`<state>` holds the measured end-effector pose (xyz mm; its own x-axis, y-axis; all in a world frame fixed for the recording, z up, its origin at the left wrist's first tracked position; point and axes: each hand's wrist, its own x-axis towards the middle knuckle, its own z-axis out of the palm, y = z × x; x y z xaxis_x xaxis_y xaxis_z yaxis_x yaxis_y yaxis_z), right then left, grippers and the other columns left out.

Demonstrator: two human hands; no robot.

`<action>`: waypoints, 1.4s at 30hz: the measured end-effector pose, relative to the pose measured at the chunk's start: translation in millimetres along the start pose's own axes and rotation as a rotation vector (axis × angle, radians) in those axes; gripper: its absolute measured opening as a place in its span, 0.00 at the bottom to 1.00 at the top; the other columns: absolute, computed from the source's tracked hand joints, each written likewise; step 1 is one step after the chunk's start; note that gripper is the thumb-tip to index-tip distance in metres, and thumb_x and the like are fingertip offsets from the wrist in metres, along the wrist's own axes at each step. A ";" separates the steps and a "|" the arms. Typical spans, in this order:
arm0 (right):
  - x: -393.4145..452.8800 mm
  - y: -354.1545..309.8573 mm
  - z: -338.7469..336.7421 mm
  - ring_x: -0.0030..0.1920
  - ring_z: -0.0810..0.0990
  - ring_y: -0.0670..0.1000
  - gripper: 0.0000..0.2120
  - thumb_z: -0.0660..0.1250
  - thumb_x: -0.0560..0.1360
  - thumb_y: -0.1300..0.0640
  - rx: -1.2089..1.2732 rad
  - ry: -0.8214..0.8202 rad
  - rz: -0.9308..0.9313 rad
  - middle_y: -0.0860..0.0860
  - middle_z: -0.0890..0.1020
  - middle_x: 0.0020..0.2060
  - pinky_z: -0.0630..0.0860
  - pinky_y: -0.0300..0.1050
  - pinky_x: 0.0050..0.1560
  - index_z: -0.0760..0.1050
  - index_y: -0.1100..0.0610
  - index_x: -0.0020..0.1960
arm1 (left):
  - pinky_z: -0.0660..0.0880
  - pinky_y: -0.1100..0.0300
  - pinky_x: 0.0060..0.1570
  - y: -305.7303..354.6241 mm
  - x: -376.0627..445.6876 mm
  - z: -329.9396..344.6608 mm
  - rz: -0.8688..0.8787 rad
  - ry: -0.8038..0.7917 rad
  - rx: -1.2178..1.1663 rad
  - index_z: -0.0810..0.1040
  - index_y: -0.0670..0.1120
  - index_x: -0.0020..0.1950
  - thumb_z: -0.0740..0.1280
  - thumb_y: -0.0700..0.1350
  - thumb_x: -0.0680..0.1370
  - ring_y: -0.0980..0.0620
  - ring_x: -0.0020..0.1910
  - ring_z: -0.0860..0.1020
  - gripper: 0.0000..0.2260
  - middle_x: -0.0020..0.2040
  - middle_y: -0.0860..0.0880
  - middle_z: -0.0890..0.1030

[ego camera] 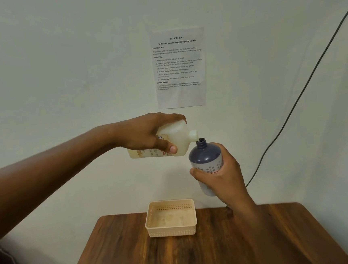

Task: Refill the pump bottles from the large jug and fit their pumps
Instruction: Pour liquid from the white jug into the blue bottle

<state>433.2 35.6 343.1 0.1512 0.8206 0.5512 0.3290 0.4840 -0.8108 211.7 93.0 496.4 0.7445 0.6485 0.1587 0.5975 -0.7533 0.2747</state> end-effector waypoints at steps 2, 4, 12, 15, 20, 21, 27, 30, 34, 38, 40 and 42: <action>-0.2 -0.1 0.1 0.54 0.75 0.33 0.30 0.77 0.62 0.40 -0.001 0.002 0.001 0.24 0.74 0.50 0.73 0.23 0.39 0.68 0.33 0.59 | 0.76 0.64 0.50 0.4 0.1 0.0 -0.003 0.000 0.004 0.66 0.52 0.77 0.75 0.53 0.76 0.52 0.57 0.78 0.32 0.63 0.52 0.76; -0.6 -0.5 -0.2 0.55 0.75 0.33 0.30 0.77 0.62 0.40 -0.001 0.001 0.002 0.23 0.74 0.50 0.73 0.23 0.39 0.67 0.33 0.59 | 0.76 0.64 0.50 0.8 0.2 -0.2 -0.003 -0.004 0.007 0.66 0.52 0.77 0.75 0.53 0.76 0.52 0.57 0.77 0.32 0.63 0.53 0.76; -0.8 -1.4 -0.3 0.54 0.75 0.33 0.28 0.77 0.62 0.41 0.014 0.005 0.007 0.28 0.76 0.49 0.73 0.23 0.40 0.69 0.36 0.58 | 0.76 0.64 0.49 -1.2 0.8 -1.6 0.004 -0.004 0.013 0.67 0.54 0.77 0.75 0.54 0.76 0.54 0.56 0.79 0.32 0.61 0.54 0.77; -0.5 -1.2 -0.8 0.54 0.76 0.34 0.28 0.77 0.62 0.41 0.018 -0.002 0.005 0.31 0.76 0.52 0.74 0.25 0.40 0.69 0.36 0.59 | 0.75 0.66 0.48 -1.2 1.0 -2.2 0.009 -0.006 0.012 0.67 0.54 0.77 0.75 0.55 0.76 0.57 0.55 0.78 0.32 0.58 0.57 0.76; -1.2 -1.7 -0.6 0.54 0.76 0.33 0.28 0.78 0.62 0.41 0.017 0.000 0.008 0.30 0.76 0.50 0.74 0.24 0.40 0.69 0.36 0.59 | 0.76 0.66 0.49 -1.4 0.1 -1.9 -0.001 0.000 0.015 0.66 0.54 0.77 0.76 0.55 0.76 0.58 0.56 0.78 0.33 0.60 0.56 0.76; -1.3 -1.5 -0.5 0.54 0.76 0.33 0.28 0.77 0.62 0.41 0.014 -0.001 0.009 0.31 0.76 0.51 0.74 0.24 0.40 0.69 0.36 0.59 | 0.77 0.65 0.49 -1.4 0.2 -1.6 -0.001 -0.003 0.017 0.66 0.54 0.78 0.76 0.55 0.76 0.56 0.56 0.78 0.33 0.61 0.54 0.76; -3.4 -0.3 -0.4 0.54 0.76 0.34 0.31 0.77 0.62 0.41 0.017 -0.010 0.017 0.34 0.77 0.53 0.74 0.25 0.40 0.69 0.38 0.61 | 0.80 0.61 0.52 -2.4 0.4 0.2 0.009 -0.011 0.027 0.66 0.54 0.78 0.75 0.55 0.76 0.50 0.58 0.79 0.33 0.64 0.52 0.77; -4.1 -0.5 0.0 0.54 0.75 0.33 0.31 0.77 0.62 0.41 0.021 -0.009 0.017 0.34 0.76 0.53 0.74 0.24 0.40 0.69 0.39 0.62 | 0.79 0.61 0.53 -3.2 0.5 0.3 0.005 -0.010 0.019 0.66 0.54 0.78 0.75 0.55 0.76 0.51 0.58 0.78 0.34 0.64 0.52 0.76; -4.1 -1.4 -0.5 0.54 0.76 0.34 0.31 0.78 0.62 0.41 0.024 -0.008 0.017 0.34 0.76 0.53 0.74 0.24 0.40 0.68 0.37 0.61 | 0.77 0.66 0.49 -3.3 0.6 0.1 0.008 -0.008 0.017 0.66 0.55 0.77 0.75 0.56 0.76 0.54 0.57 0.79 0.33 0.61 0.55 0.76; -4.7 -1.5 -0.3 0.53 0.76 0.35 0.31 0.77 0.62 0.41 0.024 -0.009 0.018 0.34 0.77 0.53 0.75 0.25 0.40 0.68 0.38 0.61 | 0.77 0.66 0.49 -3.6 0.3 -0.1 0.016 -0.004 0.020 0.66 0.55 0.77 0.75 0.57 0.75 0.55 0.57 0.78 0.33 0.61 0.55 0.76; -5.0 -1.7 0.0 0.53 0.76 0.34 0.30 0.78 0.62 0.41 0.025 -0.009 0.019 0.34 0.77 0.53 0.75 0.25 0.40 0.69 0.37 0.60 | 0.78 0.64 0.50 -3.0 0.3 -0.5 0.019 -0.005 0.020 0.67 0.55 0.77 0.75 0.58 0.75 0.54 0.57 0.79 0.33 0.62 0.54 0.77; -4.9 -2.2 -0.1 0.53 0.76 0.35 0.30 0.78 0.62 0.41 0.030 -0.012 0.018 0.34 0.77 0.53 0.75 0.25 0.40 0.68 0.36 0.60 | 0.79 0.64 0.50 -2.5 0.1 -0.9 0.020 -0.006 0.017 0.67 0.55 0.76 0.76 0.57 0.75 0.54 0.57 0.79 0.33 0.62 0.54 0.77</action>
<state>431.8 30.6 342.2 0.1455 0.8326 0.5345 0.2987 0.4781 -0.8260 210.0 95.1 496.6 0.7584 0.6323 0.1583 0.5872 -0.7682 0.2552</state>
